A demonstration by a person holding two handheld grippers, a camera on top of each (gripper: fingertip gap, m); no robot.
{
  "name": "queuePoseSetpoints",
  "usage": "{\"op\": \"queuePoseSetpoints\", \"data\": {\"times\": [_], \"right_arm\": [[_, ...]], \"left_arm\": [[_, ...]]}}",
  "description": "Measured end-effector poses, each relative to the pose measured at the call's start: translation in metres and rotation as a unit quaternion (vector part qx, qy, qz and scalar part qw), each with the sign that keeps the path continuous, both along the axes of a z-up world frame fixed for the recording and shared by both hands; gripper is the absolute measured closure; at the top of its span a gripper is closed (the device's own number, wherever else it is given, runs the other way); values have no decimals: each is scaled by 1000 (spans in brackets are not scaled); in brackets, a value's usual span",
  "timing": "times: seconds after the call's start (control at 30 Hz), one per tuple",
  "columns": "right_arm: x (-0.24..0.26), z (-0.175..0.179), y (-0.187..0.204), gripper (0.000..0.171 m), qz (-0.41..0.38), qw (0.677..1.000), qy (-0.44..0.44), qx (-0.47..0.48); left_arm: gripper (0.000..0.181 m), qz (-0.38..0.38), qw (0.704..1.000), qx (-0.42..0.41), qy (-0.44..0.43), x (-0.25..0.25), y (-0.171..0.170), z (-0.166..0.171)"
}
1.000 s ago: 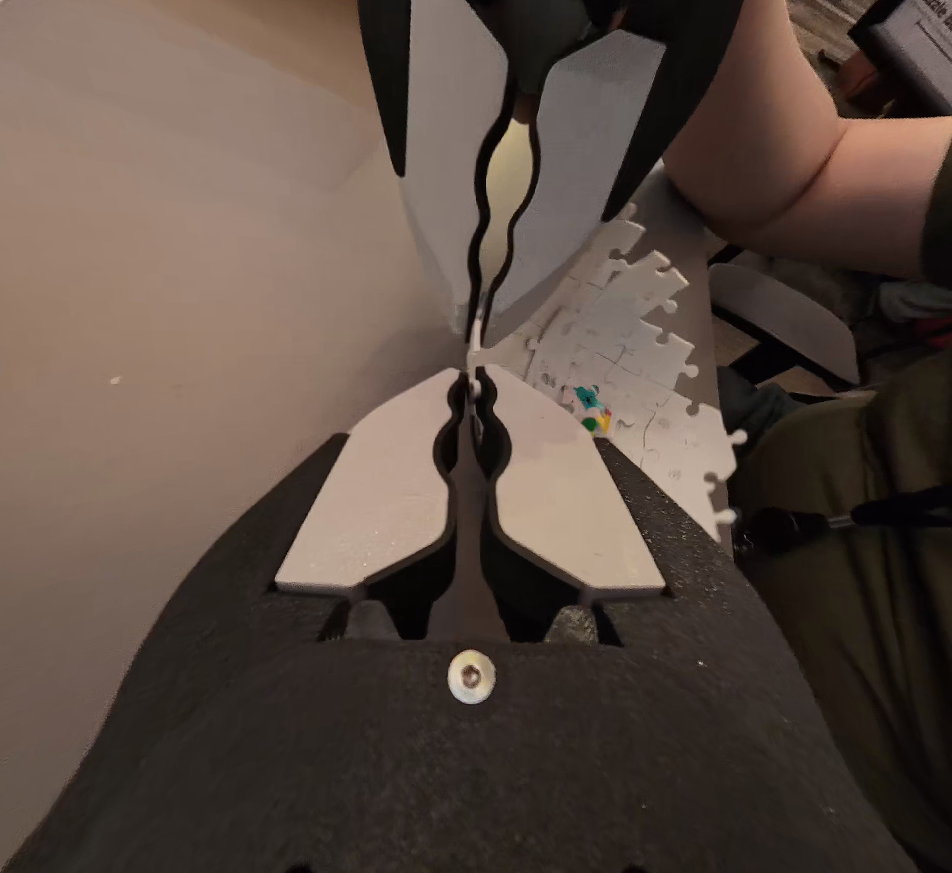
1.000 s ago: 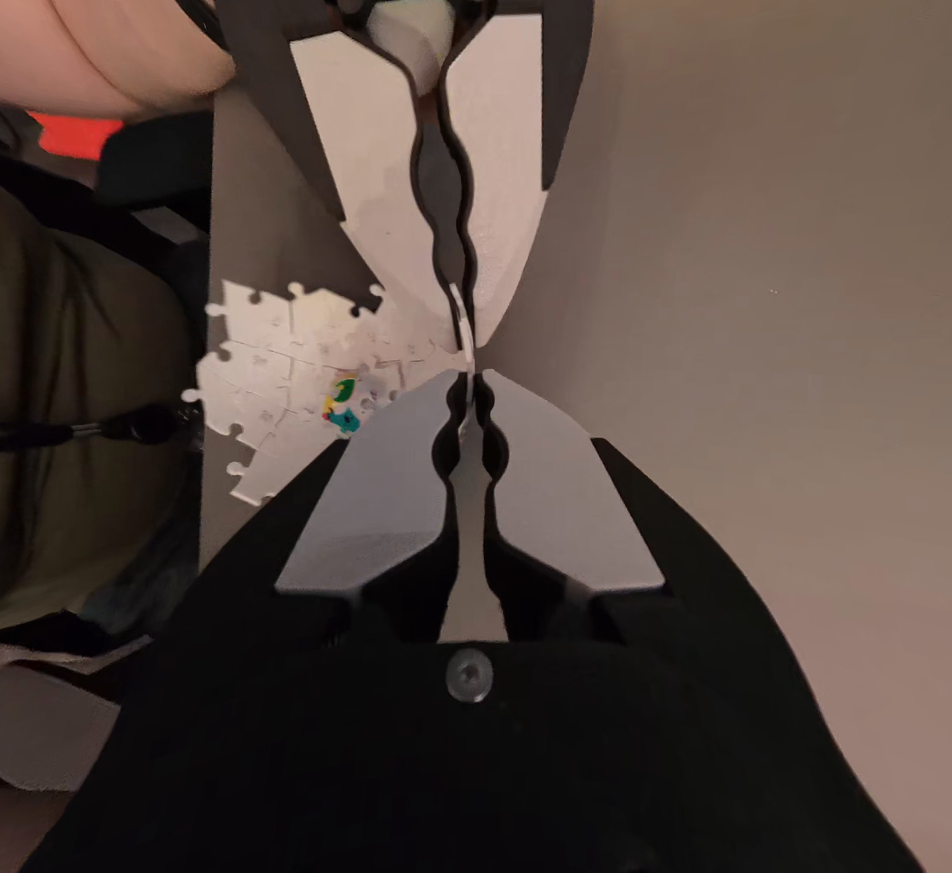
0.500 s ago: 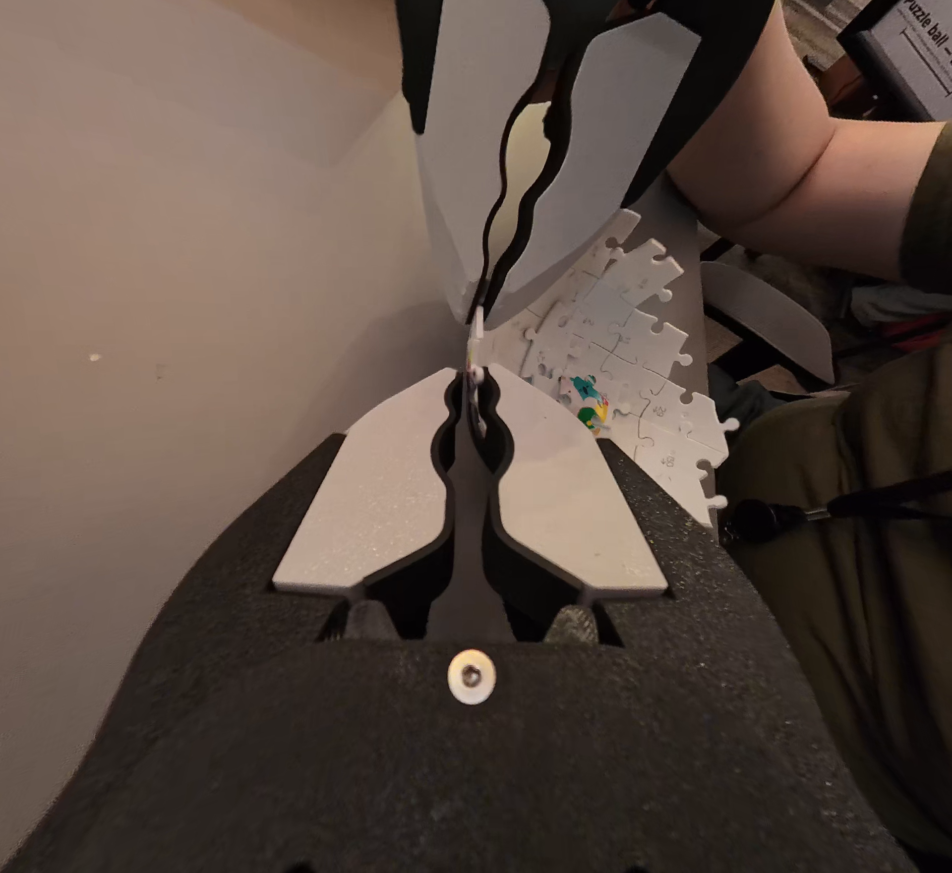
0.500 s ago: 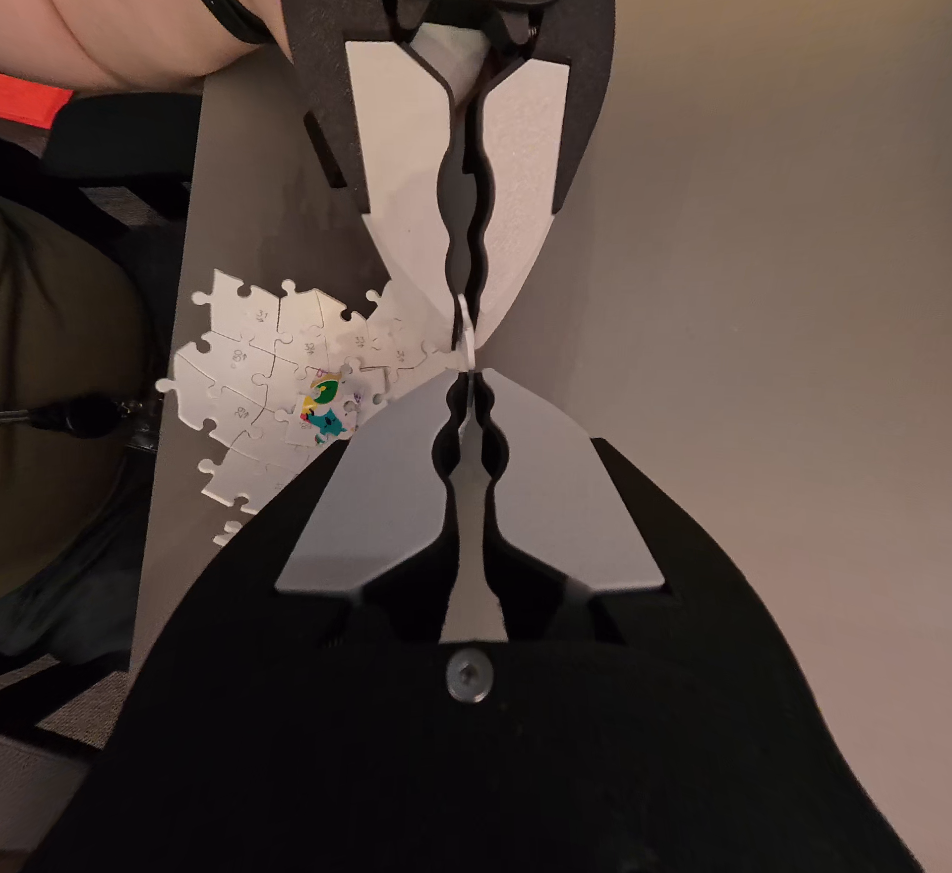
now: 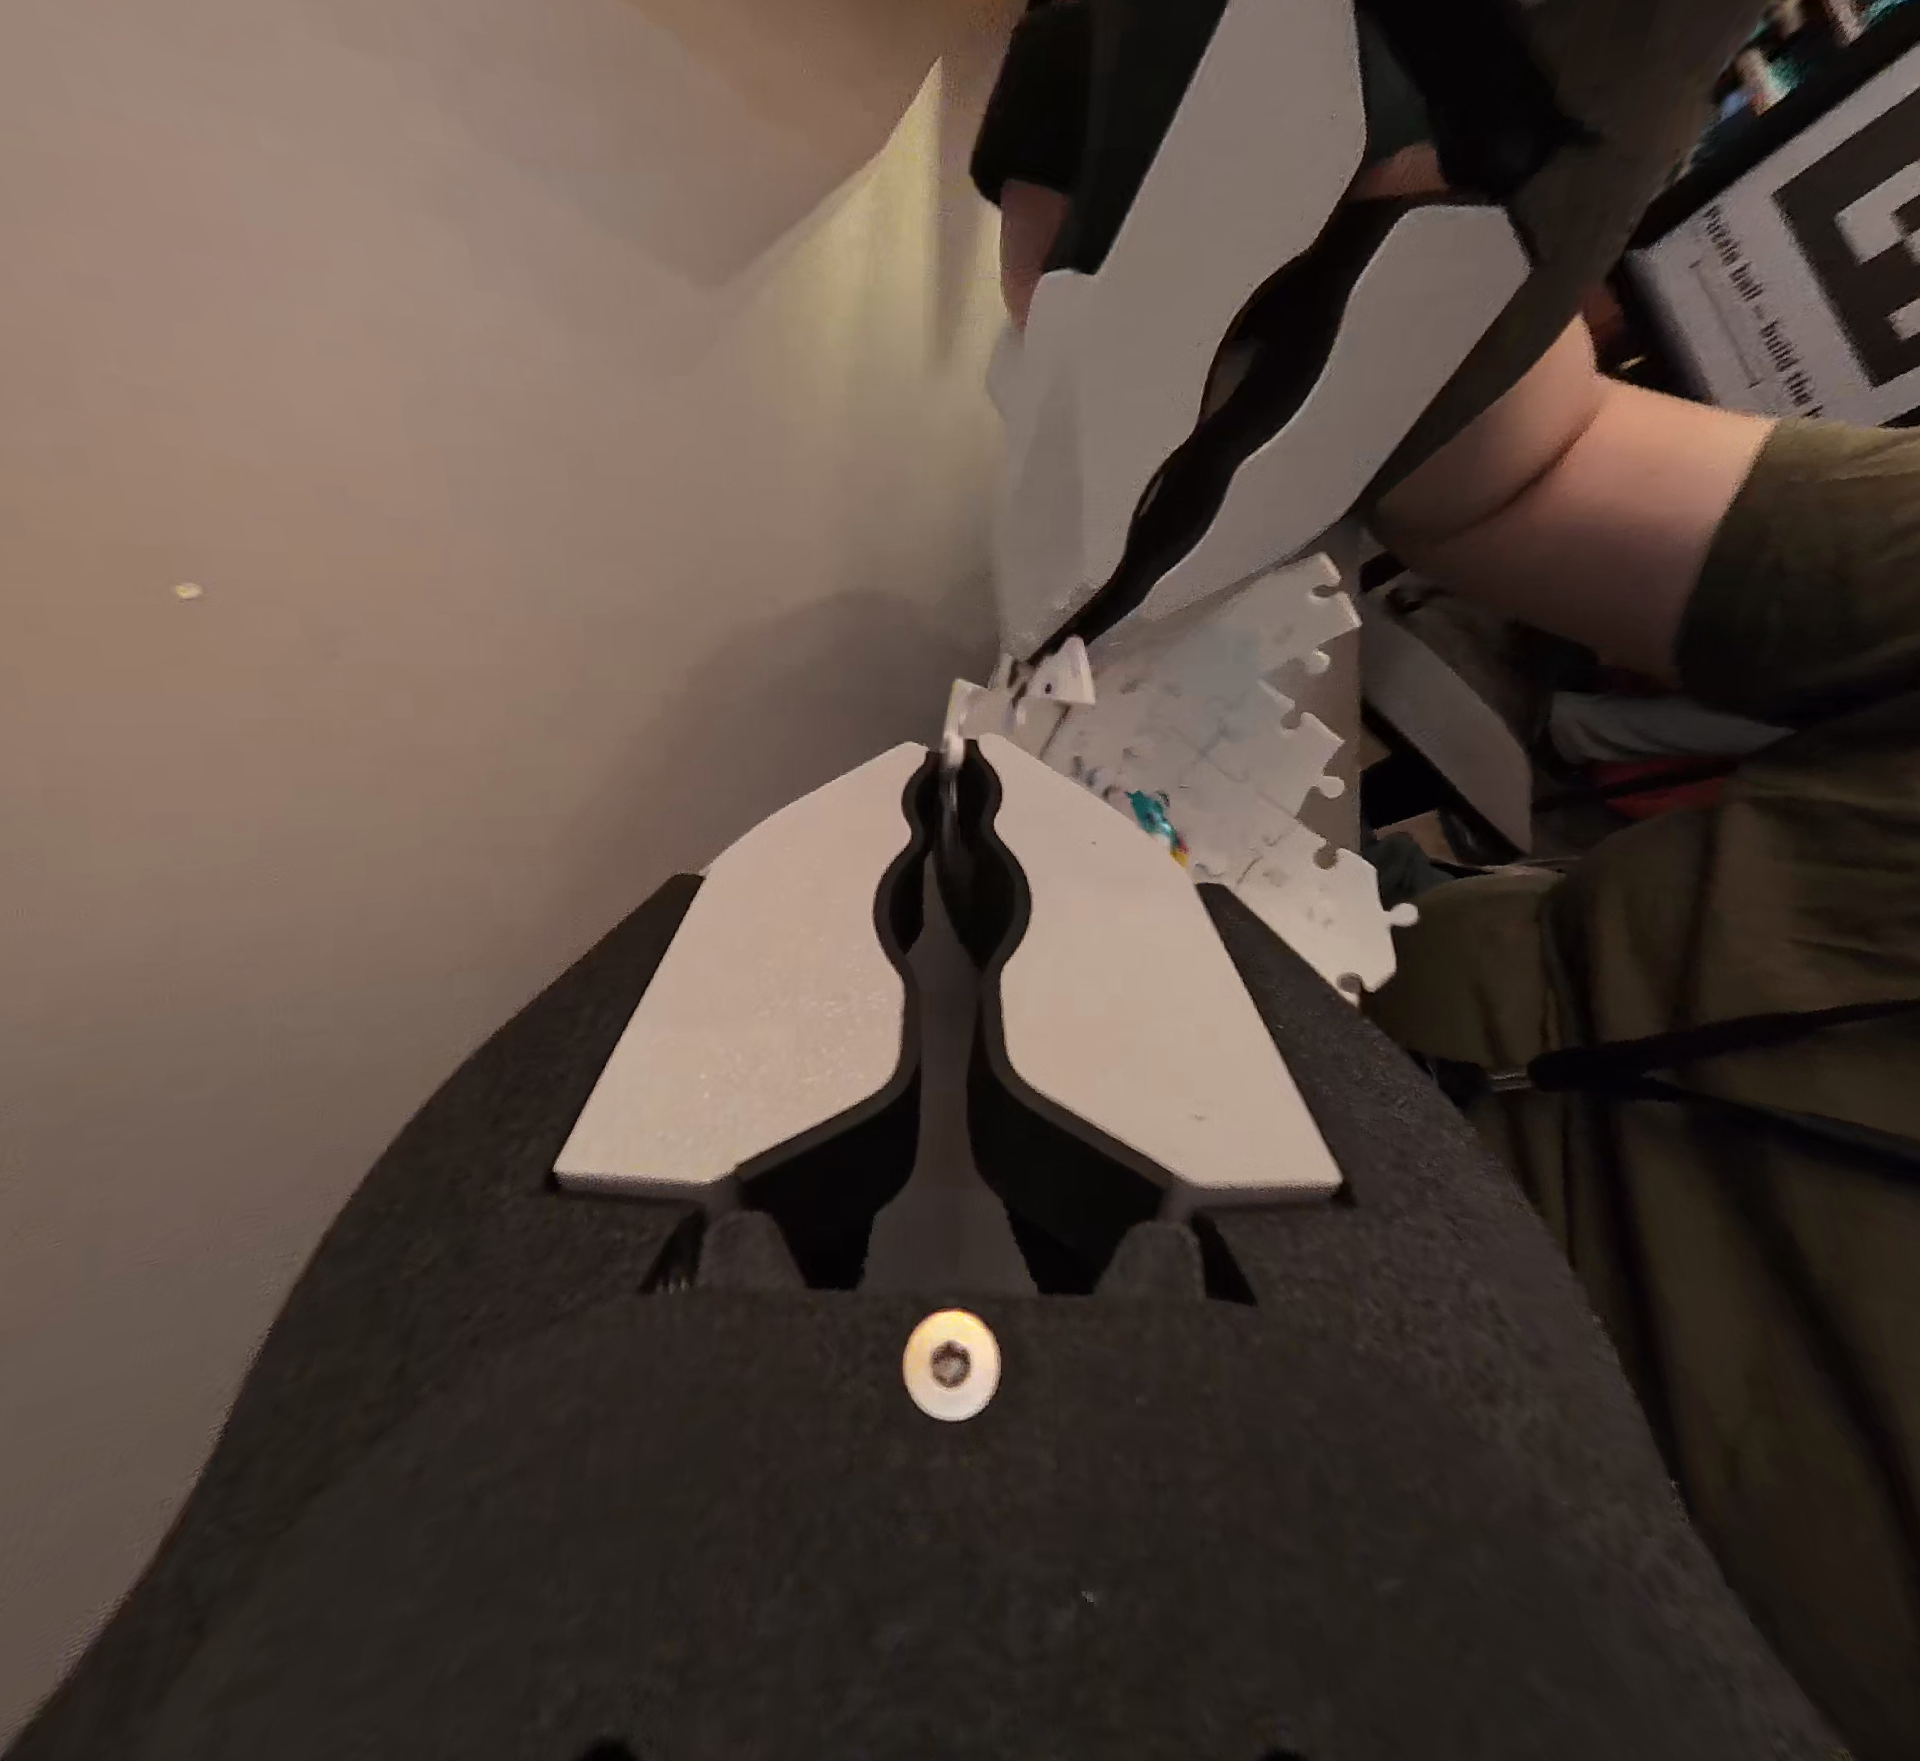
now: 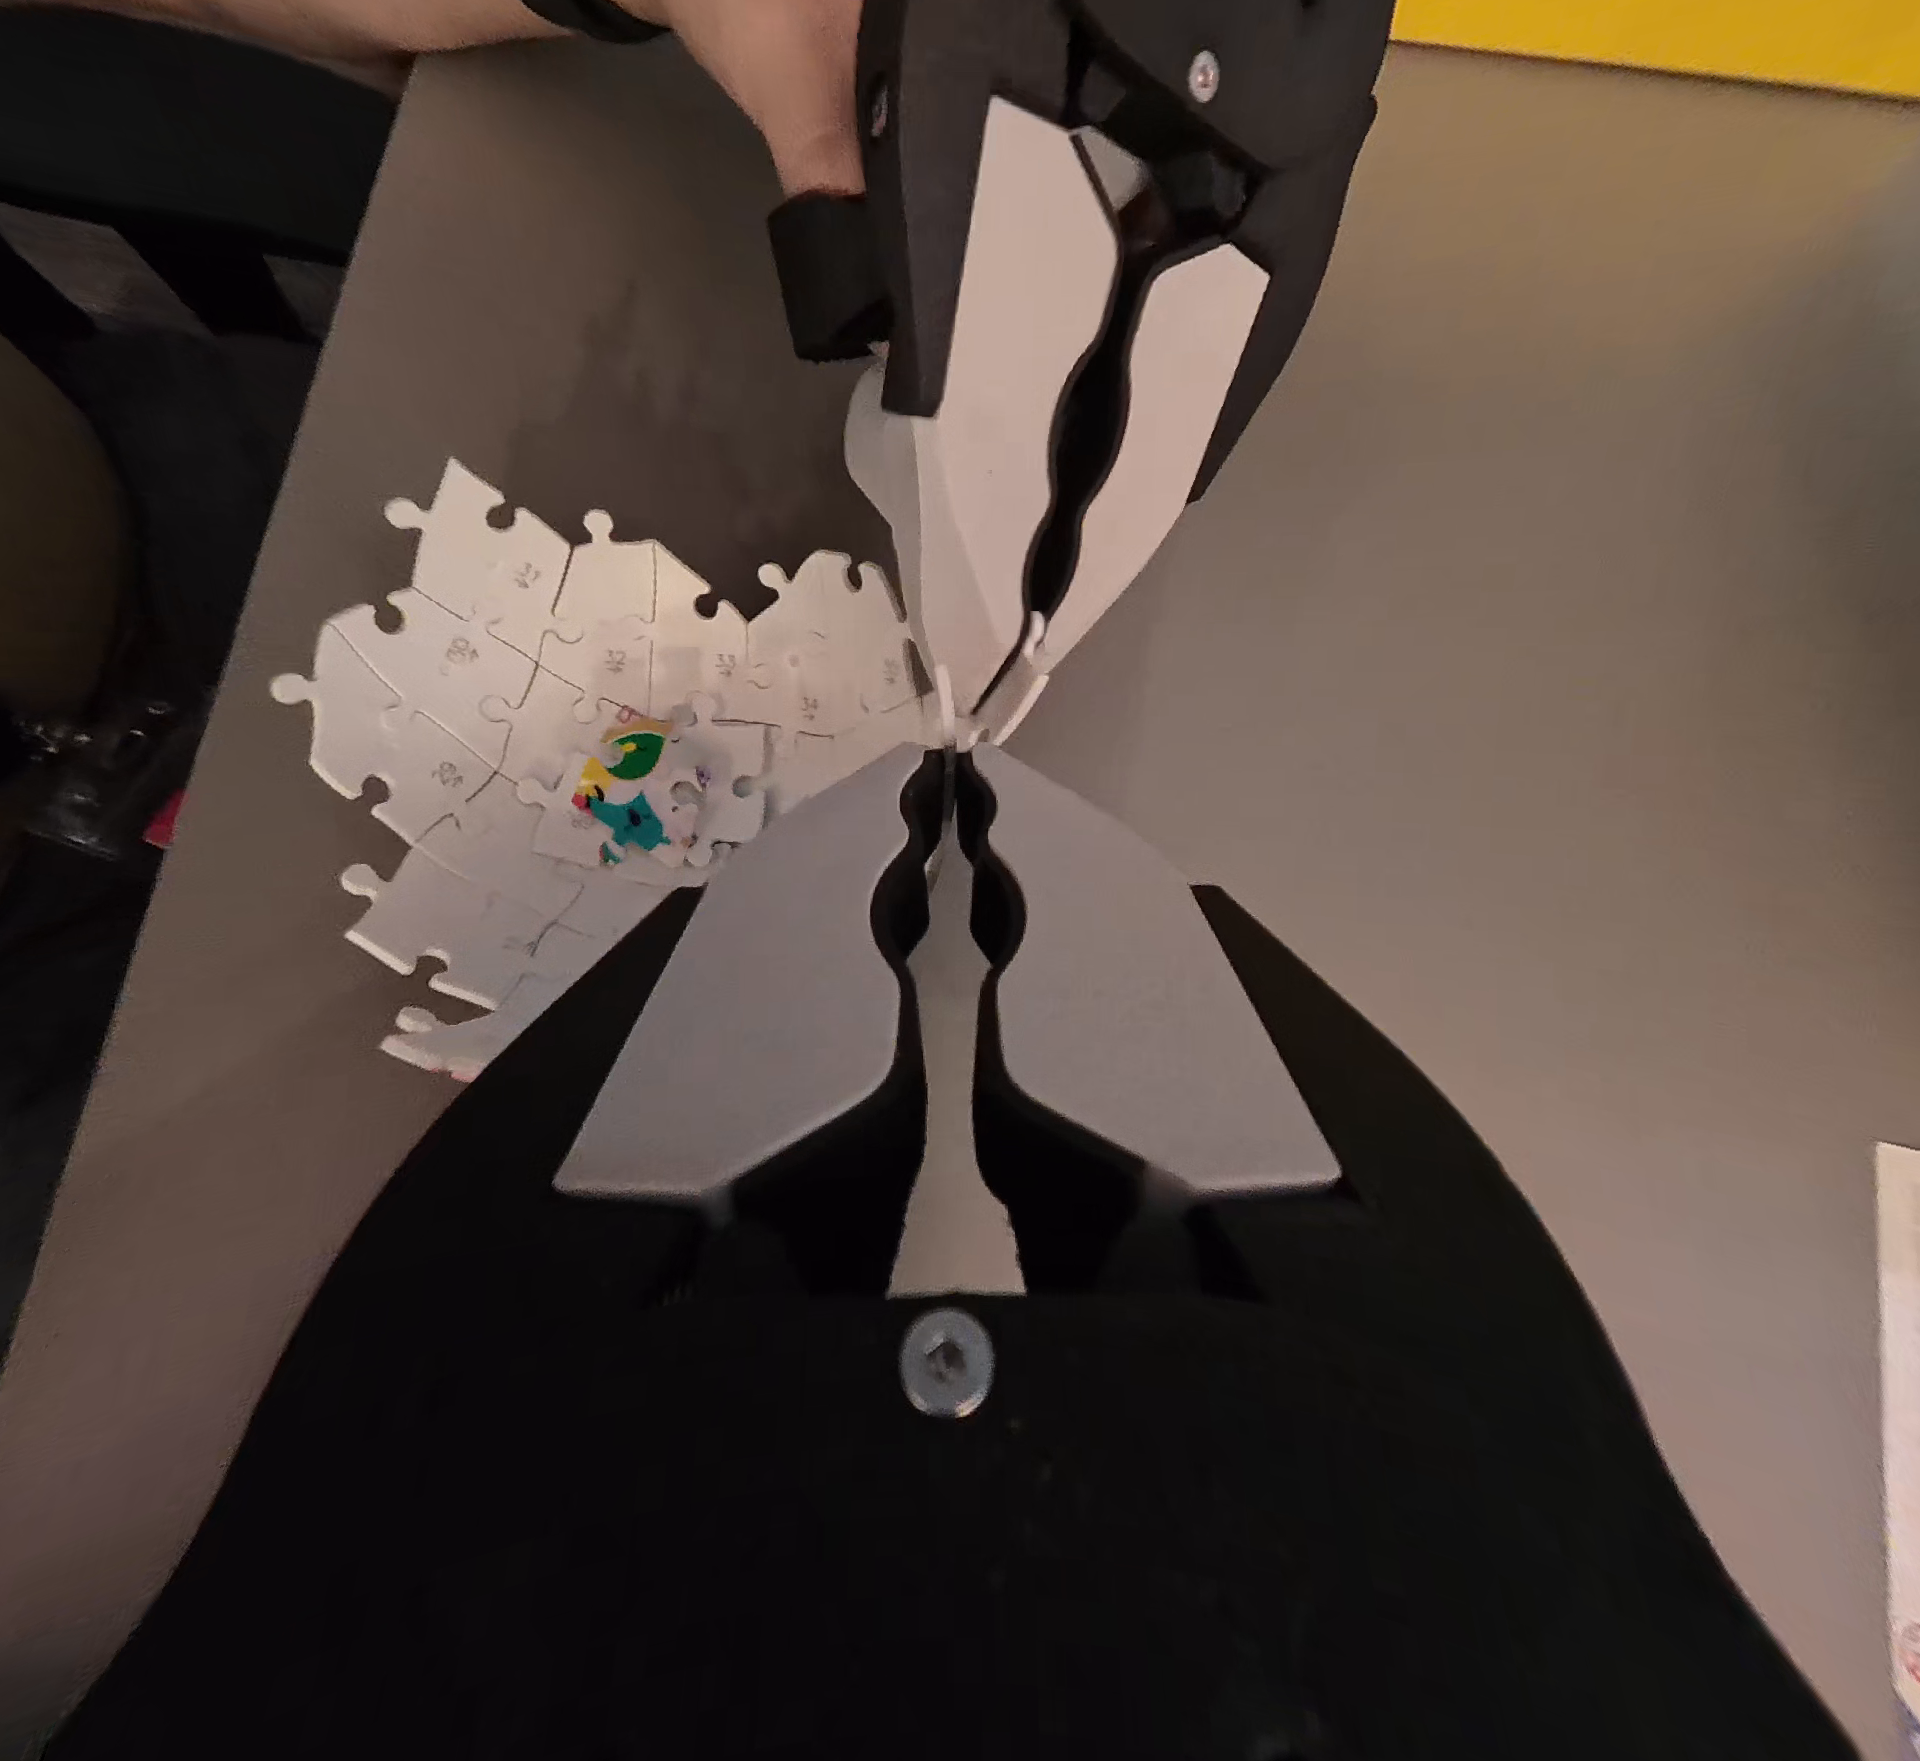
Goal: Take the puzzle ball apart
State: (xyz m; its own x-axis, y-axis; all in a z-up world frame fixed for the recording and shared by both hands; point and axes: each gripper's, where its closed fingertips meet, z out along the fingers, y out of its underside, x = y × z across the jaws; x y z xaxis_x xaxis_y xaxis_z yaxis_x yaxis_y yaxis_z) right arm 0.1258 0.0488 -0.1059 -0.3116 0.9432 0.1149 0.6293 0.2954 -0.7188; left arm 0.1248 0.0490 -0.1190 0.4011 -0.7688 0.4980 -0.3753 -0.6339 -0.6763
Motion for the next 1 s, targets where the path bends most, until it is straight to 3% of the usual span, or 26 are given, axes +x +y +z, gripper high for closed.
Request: {"op": "queuePoseSetpoints", "data": {"times": [0.2,0.47,0.73,1.0], "right_arm": [[0,4,-2,168,24,999,29,29],[1,-5,4,168,3,997,13,-80],[2,9,-8,168,96,990,88,60],[8,16,-12,168,138,978,145,64]], "left_arm": [[179,0,1000,-2,-6,-1,0,3],[179,5,1000,6,-2,-3,1,3],[179,12,987,-130,-98,-6,-7,12],[177,-3,976,-166,-138,-4,-14,22]]}}
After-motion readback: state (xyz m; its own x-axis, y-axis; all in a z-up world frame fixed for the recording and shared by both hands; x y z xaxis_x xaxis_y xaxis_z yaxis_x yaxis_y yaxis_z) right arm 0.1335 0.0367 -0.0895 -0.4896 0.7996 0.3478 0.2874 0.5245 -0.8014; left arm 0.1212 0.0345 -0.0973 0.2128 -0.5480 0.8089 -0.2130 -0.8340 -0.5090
